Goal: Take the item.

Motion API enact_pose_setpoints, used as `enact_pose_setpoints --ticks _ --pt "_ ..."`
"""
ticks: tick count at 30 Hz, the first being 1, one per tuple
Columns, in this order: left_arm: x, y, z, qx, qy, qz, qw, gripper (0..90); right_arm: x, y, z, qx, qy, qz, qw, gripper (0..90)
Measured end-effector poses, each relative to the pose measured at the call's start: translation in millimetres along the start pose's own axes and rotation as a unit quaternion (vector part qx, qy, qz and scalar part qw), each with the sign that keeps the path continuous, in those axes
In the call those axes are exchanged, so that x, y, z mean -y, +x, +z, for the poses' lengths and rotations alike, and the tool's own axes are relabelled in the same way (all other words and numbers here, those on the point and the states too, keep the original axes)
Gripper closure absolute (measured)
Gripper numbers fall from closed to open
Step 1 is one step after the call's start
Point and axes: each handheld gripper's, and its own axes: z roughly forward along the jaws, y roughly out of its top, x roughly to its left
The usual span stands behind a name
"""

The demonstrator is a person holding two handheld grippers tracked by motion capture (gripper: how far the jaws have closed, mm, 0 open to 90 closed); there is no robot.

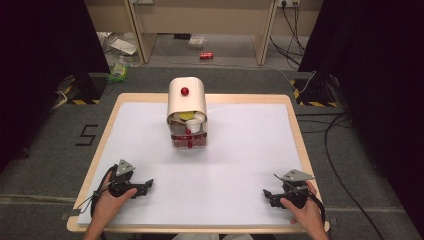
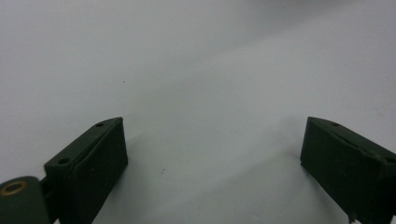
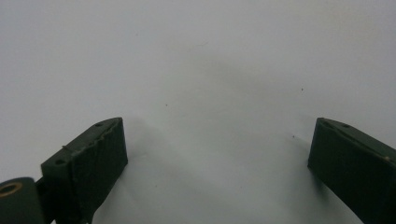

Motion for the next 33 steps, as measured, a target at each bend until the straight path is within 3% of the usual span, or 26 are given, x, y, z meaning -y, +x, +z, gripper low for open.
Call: enact_pose_setpoints --ticks 11,15,16,18,21,33 --pt "-0.1 -0.3 -0.6 -0.001 -0.001 0.002 1.0000 7.1 0.0 0.3 0.0 0.001 0.000 -0.001 1.0000 5.0" --pt "0.1 -1.6 -2.3 -0.001 -0.009 0.006 0.9999 11.5 0.0 0.4 0.1 0.002 0.000 -0.001 1.0000 5.0" --pt "0.0 -2.1 -3.1 -0.001 -0.012 0.009 0.9999 17.0 0.0 0.5 0.1 0.002 0.000 -0.001 1.0000 5.0" --pt "-1.1 -3.9 -3.2 -0.005 -0.015 0.016 0.9998 14.7 0.0 0.6 0.1 0.002 0.000 -0.001 1.0000 5.0" --pt "-4.5 -7.6 -4.4 0.009 -0.027 0.011 0.9995 15.5 0.0 0.6 0.1 0.002 0.000 -0.001 1.0000 5.0" --pt "-25.9 -30.6 -12.5 0.044 -0.068 0.049 0.9955 15.2 -0.1 0.8 0.2 0.003 0.001 -0.001 1.0000 4.9"
